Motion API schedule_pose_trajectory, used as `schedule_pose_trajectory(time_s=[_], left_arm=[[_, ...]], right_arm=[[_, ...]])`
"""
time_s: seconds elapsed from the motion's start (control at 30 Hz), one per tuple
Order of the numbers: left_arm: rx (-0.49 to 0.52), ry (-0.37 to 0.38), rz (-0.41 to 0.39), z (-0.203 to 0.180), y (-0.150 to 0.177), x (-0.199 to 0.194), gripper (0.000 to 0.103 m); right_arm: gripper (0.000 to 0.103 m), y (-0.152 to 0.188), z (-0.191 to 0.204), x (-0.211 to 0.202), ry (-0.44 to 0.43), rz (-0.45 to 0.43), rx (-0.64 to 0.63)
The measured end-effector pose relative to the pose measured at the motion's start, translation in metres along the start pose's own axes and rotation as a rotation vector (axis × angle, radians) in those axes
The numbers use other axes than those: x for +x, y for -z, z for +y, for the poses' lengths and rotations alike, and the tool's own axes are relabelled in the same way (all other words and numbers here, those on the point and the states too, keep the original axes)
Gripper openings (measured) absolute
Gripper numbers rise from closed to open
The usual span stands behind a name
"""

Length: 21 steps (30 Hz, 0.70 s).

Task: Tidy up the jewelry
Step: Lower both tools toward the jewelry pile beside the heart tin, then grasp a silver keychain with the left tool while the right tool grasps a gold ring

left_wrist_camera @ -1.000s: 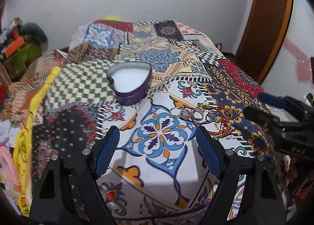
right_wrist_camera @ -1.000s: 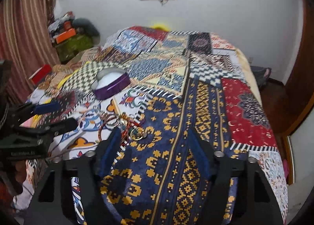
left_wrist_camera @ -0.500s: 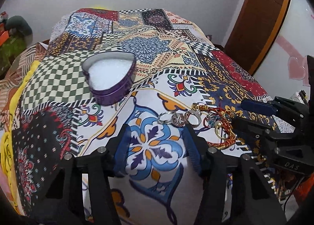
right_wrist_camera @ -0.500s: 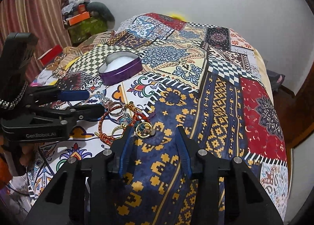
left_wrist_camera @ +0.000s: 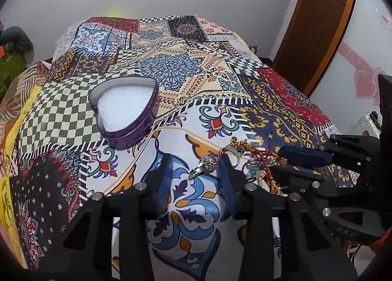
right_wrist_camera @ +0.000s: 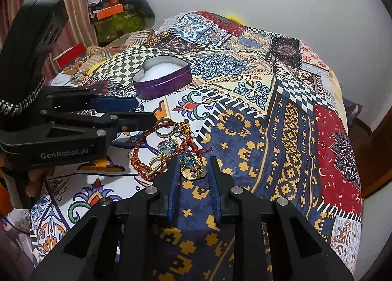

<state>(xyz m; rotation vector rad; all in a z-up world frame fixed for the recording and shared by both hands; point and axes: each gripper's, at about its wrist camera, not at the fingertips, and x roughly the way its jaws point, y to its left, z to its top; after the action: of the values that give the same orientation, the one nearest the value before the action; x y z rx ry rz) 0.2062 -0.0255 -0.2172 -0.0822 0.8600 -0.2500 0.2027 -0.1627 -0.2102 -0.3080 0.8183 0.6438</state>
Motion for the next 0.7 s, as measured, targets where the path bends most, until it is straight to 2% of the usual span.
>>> schedule_pose_trajectory(time_s=[0.13,0.27,0.7], left_arm=[[0.017,0.028,-0.004,-0.004,0.001,0.0,0.011],[0.035,0.028,-0.011,-0.008,0.003,-0.002,0.011],[0.001,0.034,-0.042,-0.006,0.007,-0.029,0.011]], right_arm=[[0.02,0.0,0.0,0.0,0.004,-0.006,-0.005],[0.02,-0.001,-0.001,-0.002,0.007,-0.008,0.007],[0.02,-0.005,-0.008,-0.034,0.041,-0.058,0.059]])
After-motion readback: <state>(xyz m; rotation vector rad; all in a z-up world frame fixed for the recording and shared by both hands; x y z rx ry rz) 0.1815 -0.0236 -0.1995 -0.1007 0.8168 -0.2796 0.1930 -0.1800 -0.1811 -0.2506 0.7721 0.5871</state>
